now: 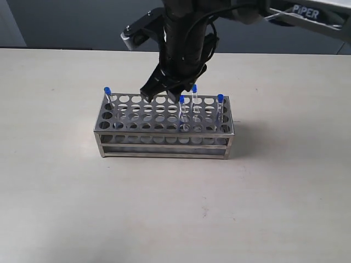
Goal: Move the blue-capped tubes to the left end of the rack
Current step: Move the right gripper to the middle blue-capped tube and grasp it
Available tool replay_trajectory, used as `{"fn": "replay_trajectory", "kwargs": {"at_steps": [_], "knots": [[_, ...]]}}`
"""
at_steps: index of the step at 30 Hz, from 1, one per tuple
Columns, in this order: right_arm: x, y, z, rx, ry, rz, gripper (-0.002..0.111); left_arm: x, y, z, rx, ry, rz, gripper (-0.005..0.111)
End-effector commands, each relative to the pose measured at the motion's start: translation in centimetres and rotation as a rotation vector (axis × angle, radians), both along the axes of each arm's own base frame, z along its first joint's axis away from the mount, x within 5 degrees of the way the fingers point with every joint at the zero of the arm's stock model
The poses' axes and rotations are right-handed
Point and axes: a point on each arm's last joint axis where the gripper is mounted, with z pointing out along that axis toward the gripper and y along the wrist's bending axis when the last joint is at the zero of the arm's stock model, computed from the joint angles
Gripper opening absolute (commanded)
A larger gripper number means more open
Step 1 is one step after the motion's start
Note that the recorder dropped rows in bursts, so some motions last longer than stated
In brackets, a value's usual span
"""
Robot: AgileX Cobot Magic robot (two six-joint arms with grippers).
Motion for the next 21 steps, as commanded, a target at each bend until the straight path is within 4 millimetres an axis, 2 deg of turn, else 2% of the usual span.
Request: {"fn": "replay_trajectory", "kwargs": {"at_steps": [1, 9, 12, 14, 19, 21], "knots": [[0.5, 0.2, -1.7, -0.028, 0.015, -0.002, 0.037, 0.0, -0.1, 0.2, 0.0, -0.009, -0.011, 0.001], [0.9, 0.4, -2.8, -0.048, -0.001, 0.007, 0.036, 0.0, -0.1, 0.2, 0.0, -0.009, -0.011, 0.001], [0.9, 0.3, -3.0, -0.066, 0.008, 0.005, 0.018, 0.0, -0.1, 0.2, 0.0, -0.009, -0.011, 0.001], [0.9, 0.2, -3.0, -0.076, 0.005, 0.006, -0.001, 0.0, -0.1, 0.2, 0.0, -0.009, -0.011, 0.001], [0.8, 0.0, -2.3, -0.081, -0.009, 0.007, 0.0, 0.0, -0.1, 0.2, 0.0, -0.009, -0.011, 0.001], [0.7, -0.2, -1.3, -0.068, -0.021, 0.005, 0.0, 0.0, -0.1, 0.2, 0.0, -0.009, -0.011, 0.001]]}}
